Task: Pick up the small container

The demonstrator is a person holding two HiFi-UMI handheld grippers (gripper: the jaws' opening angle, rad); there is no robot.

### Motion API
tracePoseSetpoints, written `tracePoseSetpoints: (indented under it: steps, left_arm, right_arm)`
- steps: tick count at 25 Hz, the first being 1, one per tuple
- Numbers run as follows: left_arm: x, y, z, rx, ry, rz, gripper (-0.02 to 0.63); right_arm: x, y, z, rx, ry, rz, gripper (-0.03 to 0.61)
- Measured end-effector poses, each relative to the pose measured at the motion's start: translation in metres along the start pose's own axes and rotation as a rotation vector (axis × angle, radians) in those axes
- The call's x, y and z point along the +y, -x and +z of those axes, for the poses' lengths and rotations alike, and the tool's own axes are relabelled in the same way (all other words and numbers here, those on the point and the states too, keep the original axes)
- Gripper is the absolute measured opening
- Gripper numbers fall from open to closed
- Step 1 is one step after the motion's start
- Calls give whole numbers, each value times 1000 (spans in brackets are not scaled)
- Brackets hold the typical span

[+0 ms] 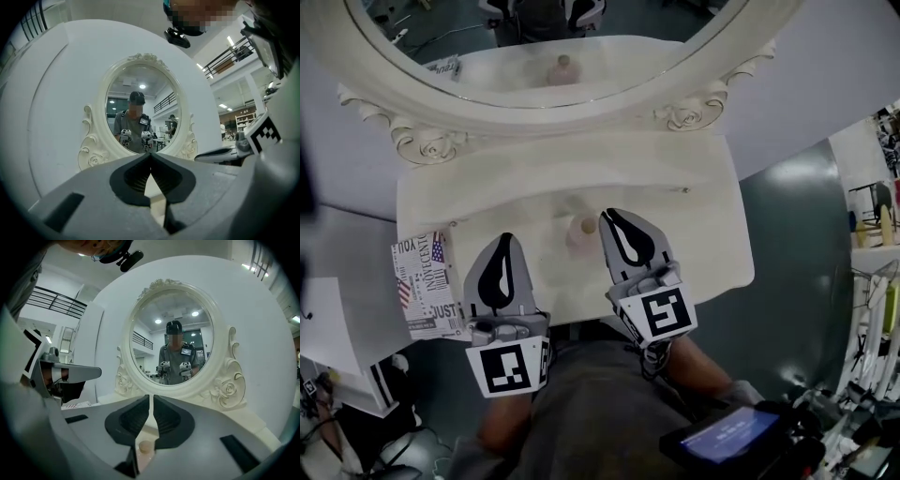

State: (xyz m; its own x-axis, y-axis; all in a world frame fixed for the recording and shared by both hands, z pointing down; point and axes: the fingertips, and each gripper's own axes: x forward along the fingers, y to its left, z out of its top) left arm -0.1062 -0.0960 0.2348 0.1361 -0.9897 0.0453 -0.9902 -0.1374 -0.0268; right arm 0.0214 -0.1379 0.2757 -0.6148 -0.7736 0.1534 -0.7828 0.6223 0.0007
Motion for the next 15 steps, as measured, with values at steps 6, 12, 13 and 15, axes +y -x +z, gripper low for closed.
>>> tracePoseSetpoints:
  steps: [6, 12, 13, 15]
  left_arm:
    - [1, -6, -30, 44, 23, -12, 14]
    - [6, -7, -71, 125, 47, -16, 14]
    - [8, -7, -76, 133, 48, -16, 14]
    - [10, -7, -82, 142, 48, -16, 14]
  right_arm:
    - [6, -8, -35, 51, -34, 29, 45]
    - [14, -12, -82, 153, -52, 54, 218]
    - [14, -12, -86, 158, -53, 46, 219]
    - [13, -14, -93, 168, -51, 32, 219]
